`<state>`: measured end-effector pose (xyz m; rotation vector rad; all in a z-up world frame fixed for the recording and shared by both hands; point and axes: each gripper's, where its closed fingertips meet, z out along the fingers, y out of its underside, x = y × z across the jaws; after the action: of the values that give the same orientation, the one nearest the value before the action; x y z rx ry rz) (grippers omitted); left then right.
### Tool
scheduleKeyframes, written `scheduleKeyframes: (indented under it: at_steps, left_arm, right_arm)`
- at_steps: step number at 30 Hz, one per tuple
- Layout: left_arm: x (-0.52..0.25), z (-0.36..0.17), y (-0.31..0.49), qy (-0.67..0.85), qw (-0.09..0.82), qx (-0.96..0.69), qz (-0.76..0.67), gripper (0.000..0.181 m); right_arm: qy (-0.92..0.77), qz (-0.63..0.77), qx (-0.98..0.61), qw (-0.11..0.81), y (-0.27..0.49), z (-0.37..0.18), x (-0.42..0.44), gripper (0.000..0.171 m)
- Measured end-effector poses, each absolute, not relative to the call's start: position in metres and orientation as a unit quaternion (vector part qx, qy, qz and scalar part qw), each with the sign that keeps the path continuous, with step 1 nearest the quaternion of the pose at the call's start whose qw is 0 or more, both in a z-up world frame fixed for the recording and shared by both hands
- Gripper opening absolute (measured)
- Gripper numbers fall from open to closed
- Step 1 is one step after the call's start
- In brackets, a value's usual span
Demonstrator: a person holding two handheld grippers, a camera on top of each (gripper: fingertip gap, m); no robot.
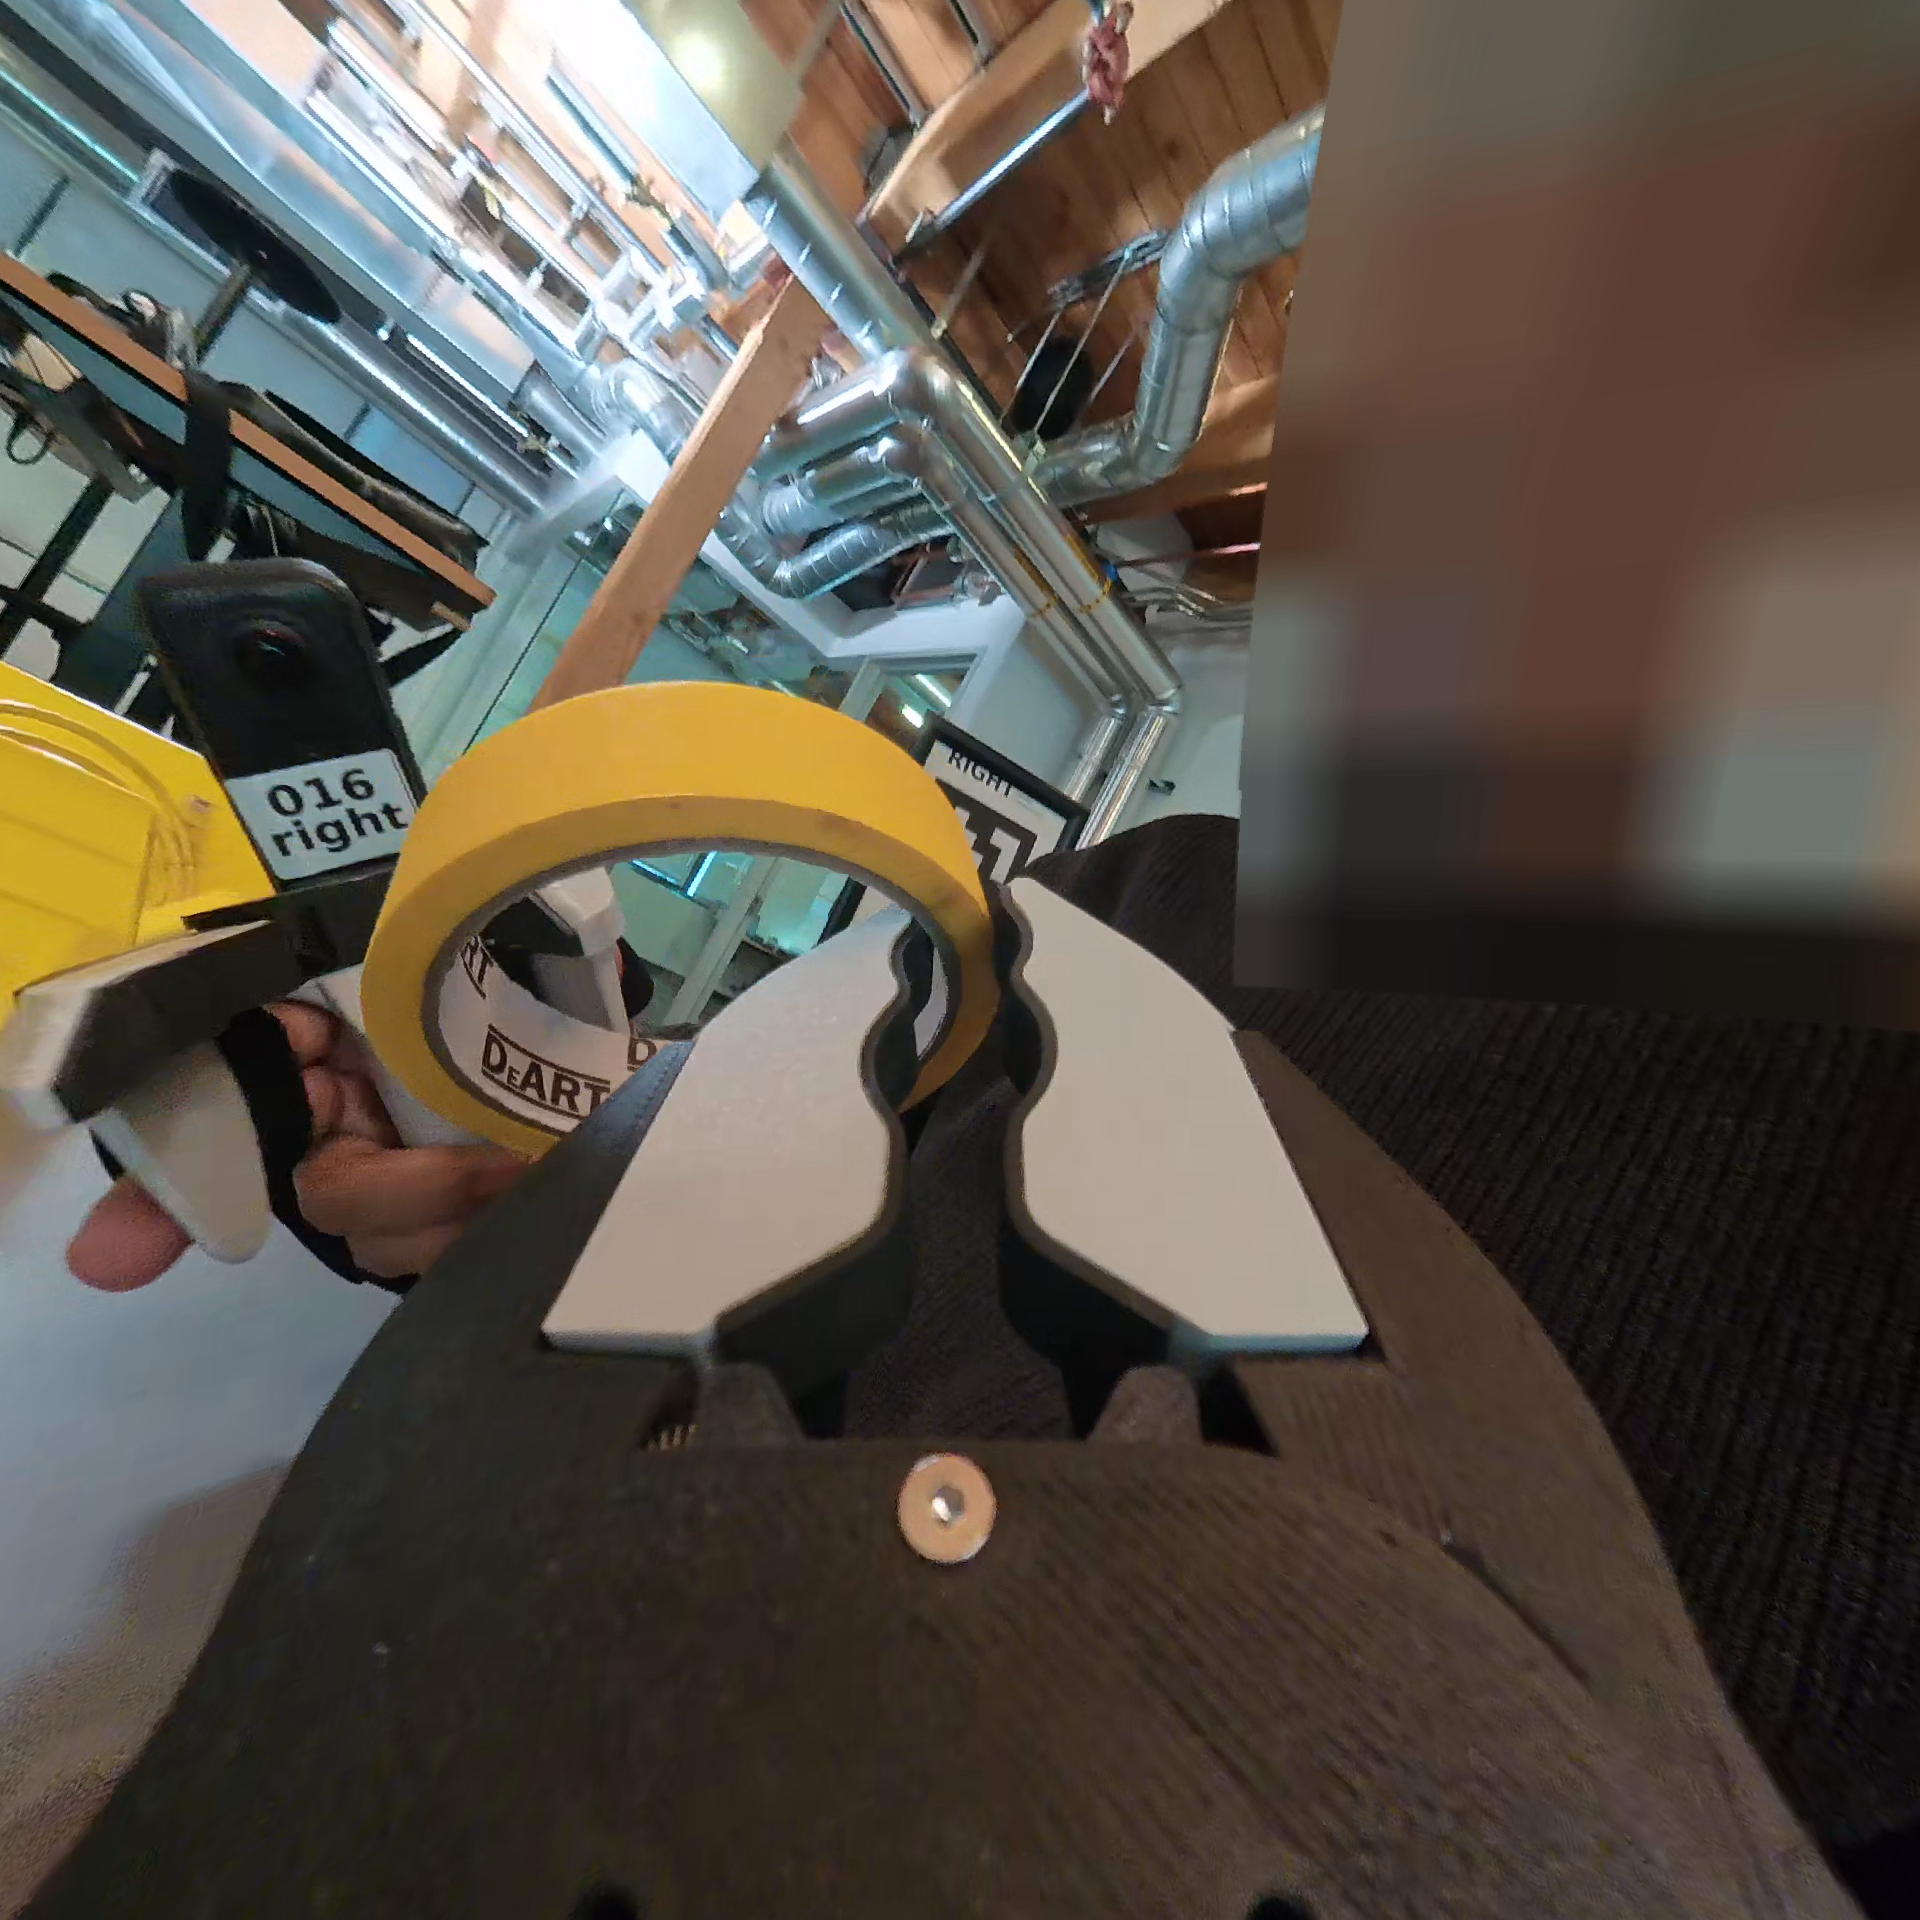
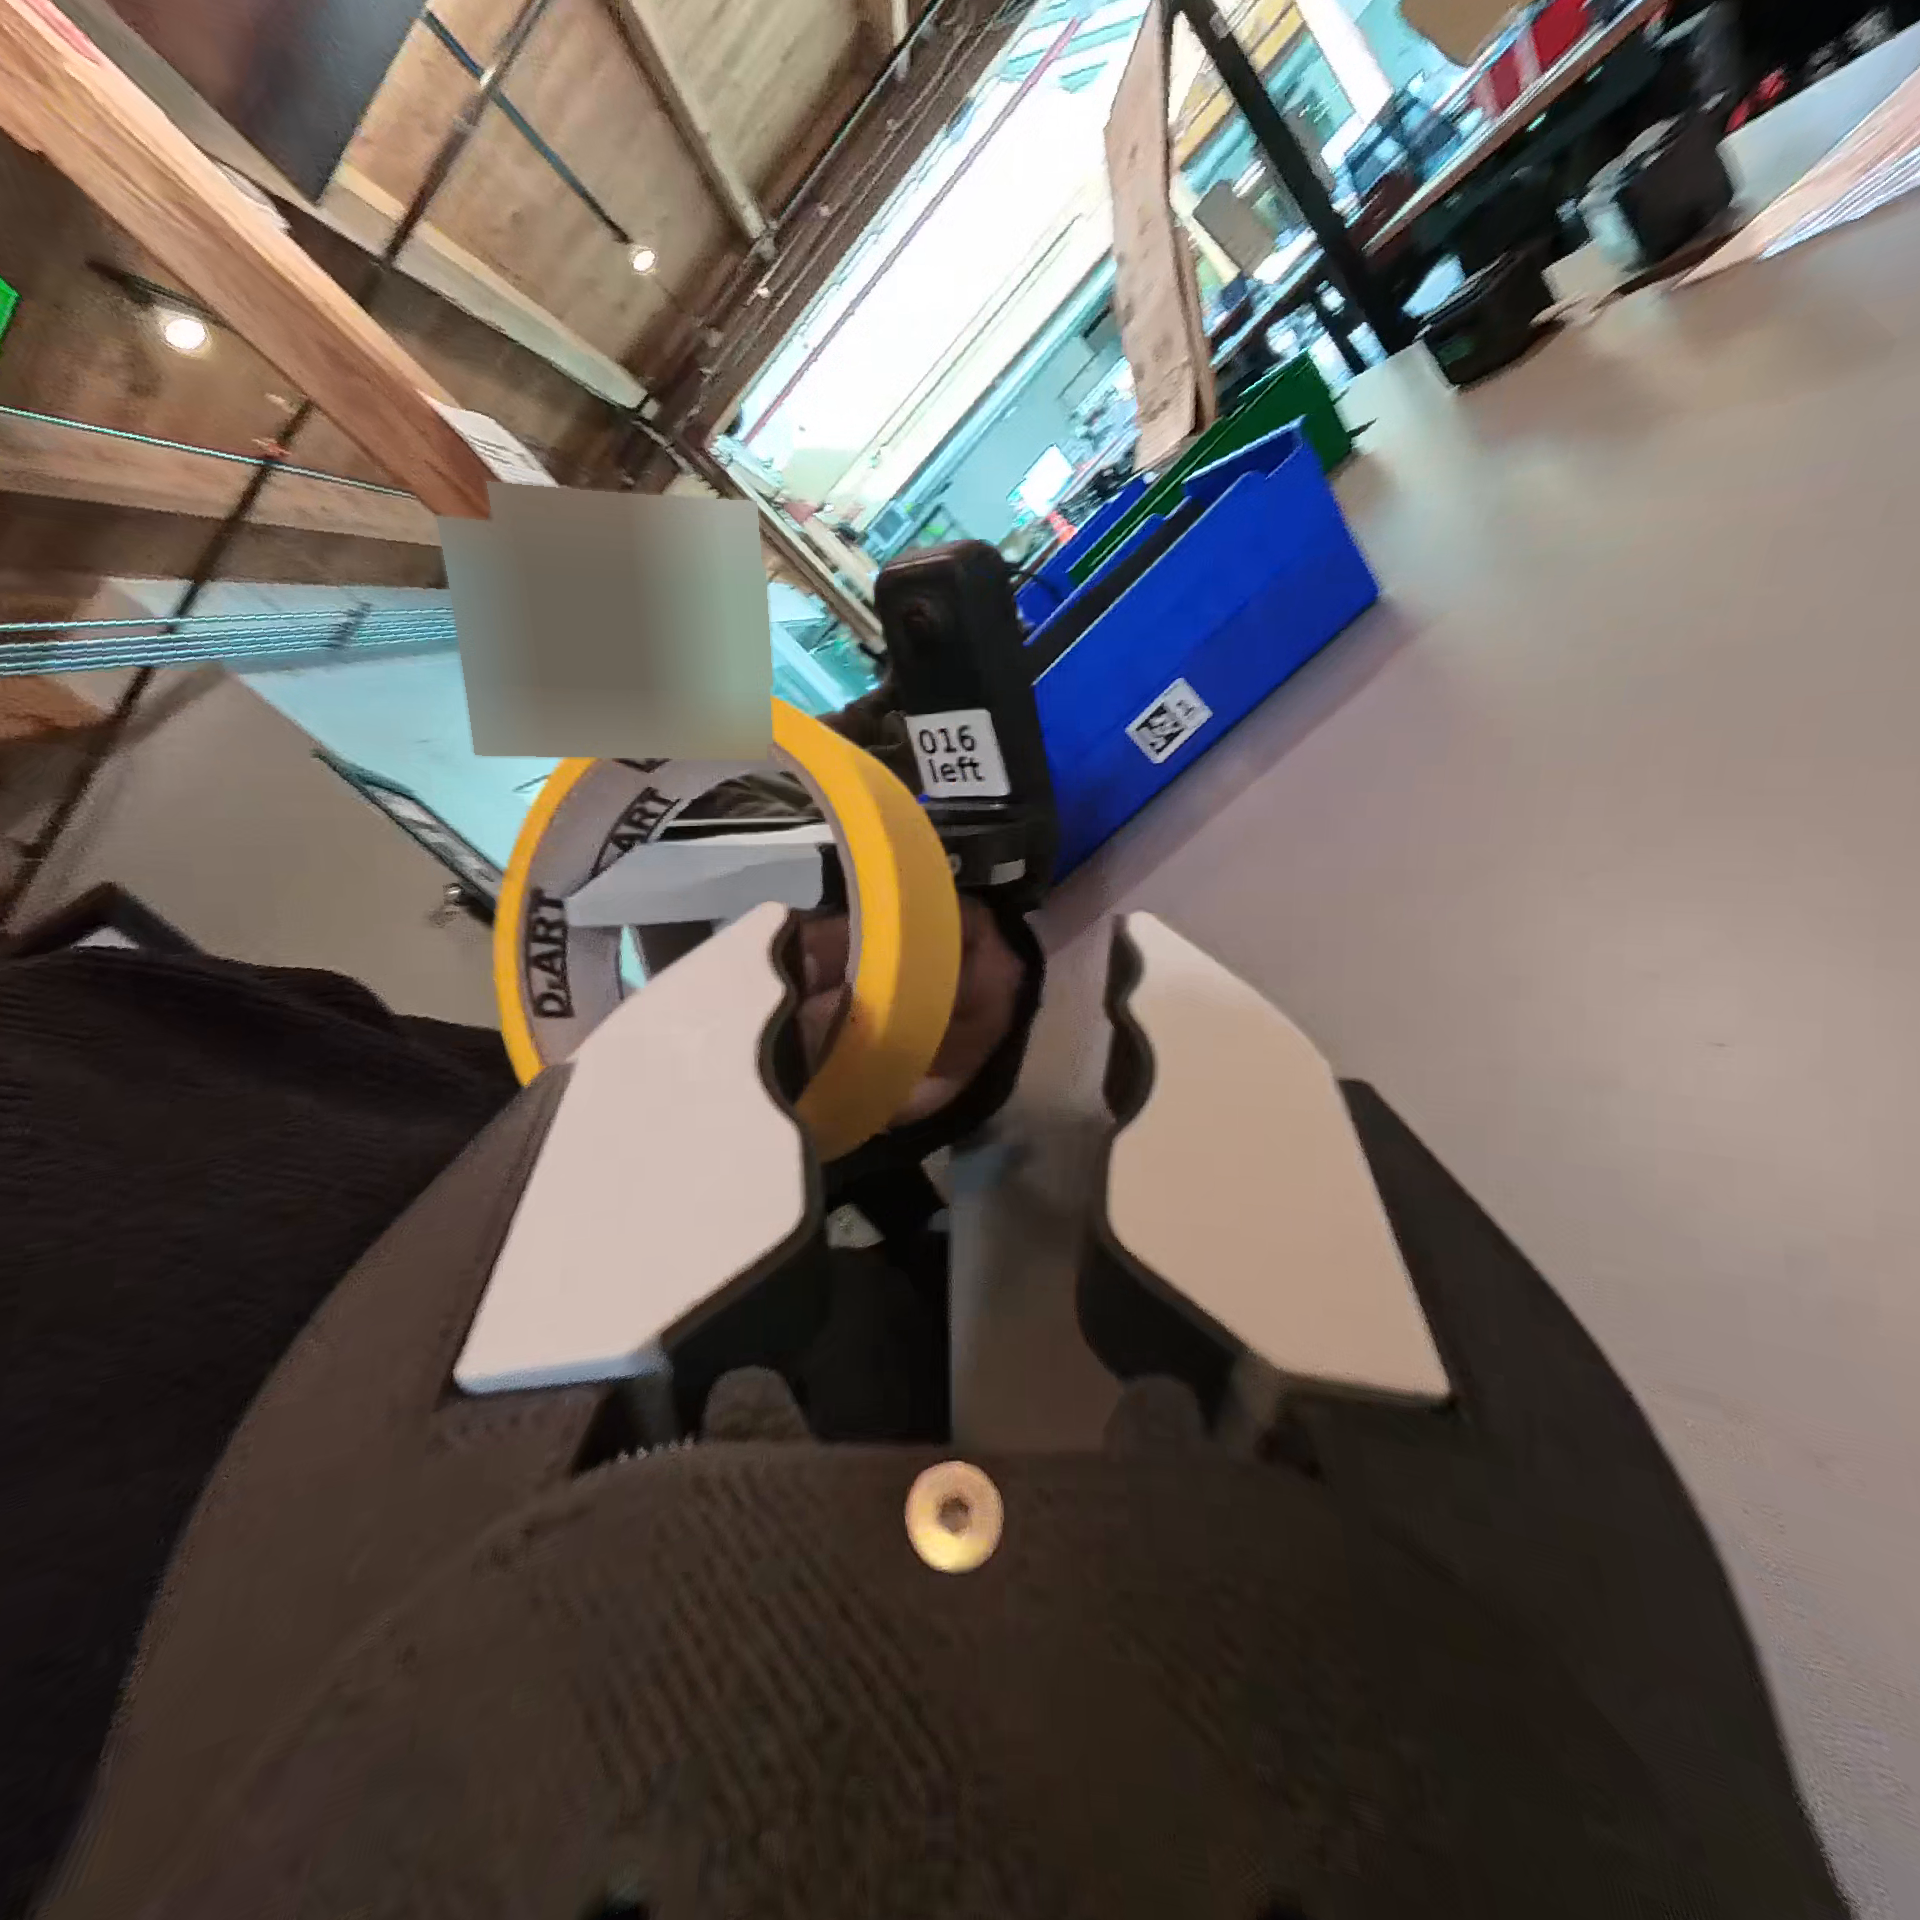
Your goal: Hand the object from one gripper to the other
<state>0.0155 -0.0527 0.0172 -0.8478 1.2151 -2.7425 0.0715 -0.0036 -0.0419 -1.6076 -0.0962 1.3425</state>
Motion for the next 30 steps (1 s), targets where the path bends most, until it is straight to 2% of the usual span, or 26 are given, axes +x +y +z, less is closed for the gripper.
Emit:
scheduleKeyframes:
  at_steps: [2, 5, 15, 20, 30]
  left_arm:
    - [0.017, 0.015, -0.057, 0.400, 0.010, -0.274, -0.875, 0.013]
    - [0.018, 0.012, -0.060, 0.411, 0.010, -0.279, -0.868, 0.013]
    - [0.027, 0.005, -0.056, 0.409, 0.026, -0.311, -0.857, 0.014]
    - [0.038, 0.000, -0.042, 0.379, 0.048, -0.352, -0.854, 0.031]
    - [0.048, -0.005, -0.003, 0.289, 0.067, -0.409, -0.863, 0.033]
  right_arm:
    - [-0.052, 0.567, -0.664, 0.484, -0.008, -0.042, 0.069, 0.038]
    - [-0.079, 0.561, -0.669, 0.480, -0.013, -0.041, 0.066, 0.018]
    - [-0.091, 0.463, -0.713, 0.519, -0.006, -0.046, 0.080, 0.012]
    - [-0.043, 0.412, -0.741, 0.529, 0.002, -0.054, 0.112, 0.010]
    - [-0.012, 0.300, -0.747, 0.593, 0.003, -0.037, 0.167, 0.010]
